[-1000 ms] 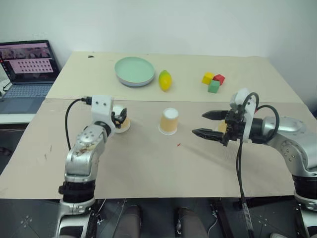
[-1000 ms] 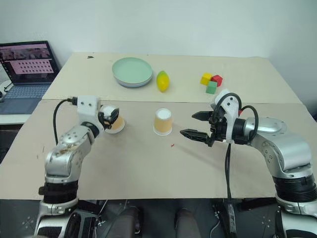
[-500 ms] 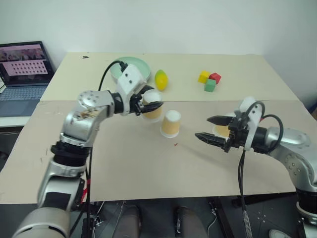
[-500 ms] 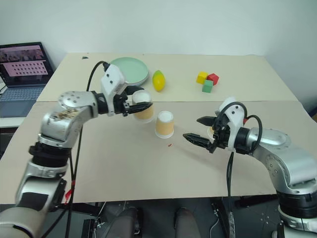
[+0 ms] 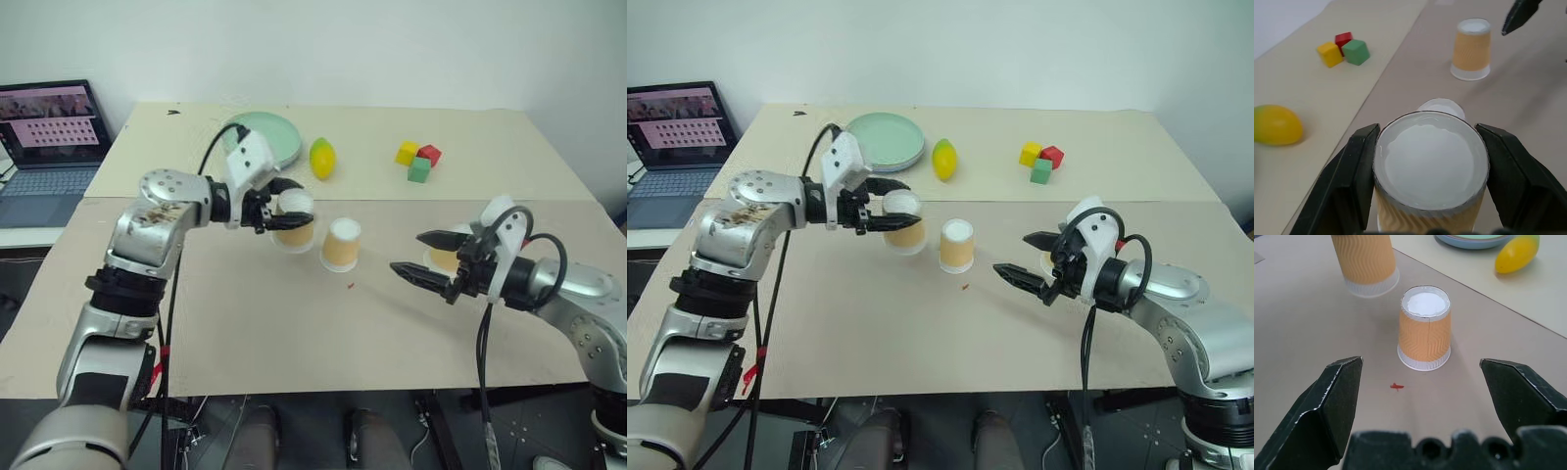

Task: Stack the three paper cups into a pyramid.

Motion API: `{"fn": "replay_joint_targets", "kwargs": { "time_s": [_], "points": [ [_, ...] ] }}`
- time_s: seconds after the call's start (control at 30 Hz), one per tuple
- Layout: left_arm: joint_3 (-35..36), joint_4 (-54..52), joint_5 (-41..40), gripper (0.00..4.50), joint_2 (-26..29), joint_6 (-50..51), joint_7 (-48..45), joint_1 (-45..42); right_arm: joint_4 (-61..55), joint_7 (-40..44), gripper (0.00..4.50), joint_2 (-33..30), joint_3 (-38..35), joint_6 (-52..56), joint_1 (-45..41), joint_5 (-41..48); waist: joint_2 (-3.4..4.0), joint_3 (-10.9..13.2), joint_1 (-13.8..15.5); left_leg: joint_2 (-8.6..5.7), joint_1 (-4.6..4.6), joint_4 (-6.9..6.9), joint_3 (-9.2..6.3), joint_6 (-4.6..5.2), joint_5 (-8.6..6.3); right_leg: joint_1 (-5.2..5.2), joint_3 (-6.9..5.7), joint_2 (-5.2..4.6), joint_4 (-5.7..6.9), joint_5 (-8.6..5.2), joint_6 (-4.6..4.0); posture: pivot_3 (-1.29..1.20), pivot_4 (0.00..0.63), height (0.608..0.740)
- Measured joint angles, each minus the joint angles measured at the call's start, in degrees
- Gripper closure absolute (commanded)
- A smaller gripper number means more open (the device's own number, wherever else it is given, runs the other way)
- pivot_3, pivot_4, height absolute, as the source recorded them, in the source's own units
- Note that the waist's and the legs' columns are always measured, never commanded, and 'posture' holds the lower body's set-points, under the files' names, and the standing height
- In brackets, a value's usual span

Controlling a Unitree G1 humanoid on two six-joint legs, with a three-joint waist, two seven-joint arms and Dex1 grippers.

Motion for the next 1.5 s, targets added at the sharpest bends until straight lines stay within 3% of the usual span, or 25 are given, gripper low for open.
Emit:
{"fn": "replay_joint_targets", "kwargs": {
  "time_s": [0.17,1.5],
  "points": [
    [-3.00,3.26,2.72,1.65,-2.00,-4.99,-0.95,0.68,-1.17,-0.85,0.00,-0.27,-1.52,0.32,0.39,0.99,0.00,0.00,0.12,0.00,-0.01,0.00,0.00,0.00,0.00,-0.01,0.01,0.00,0.00,0.00,0.00,0.00,0.150,0.740],
    [-1.44,24.66,9.10,1.65,-10.19,-21.53,1.10,-1.13,-4.85,-3.40,0.00,-5.04,-6.26,4.21,4.09,6.48,0.00,-0.01,0.78,-0.01,0.06,0.03,0.00,0.01,0.00,0.10,0.00,-0.01,0.03,0.01,0.01,0.00,0.150,0.740]
  ]
}}
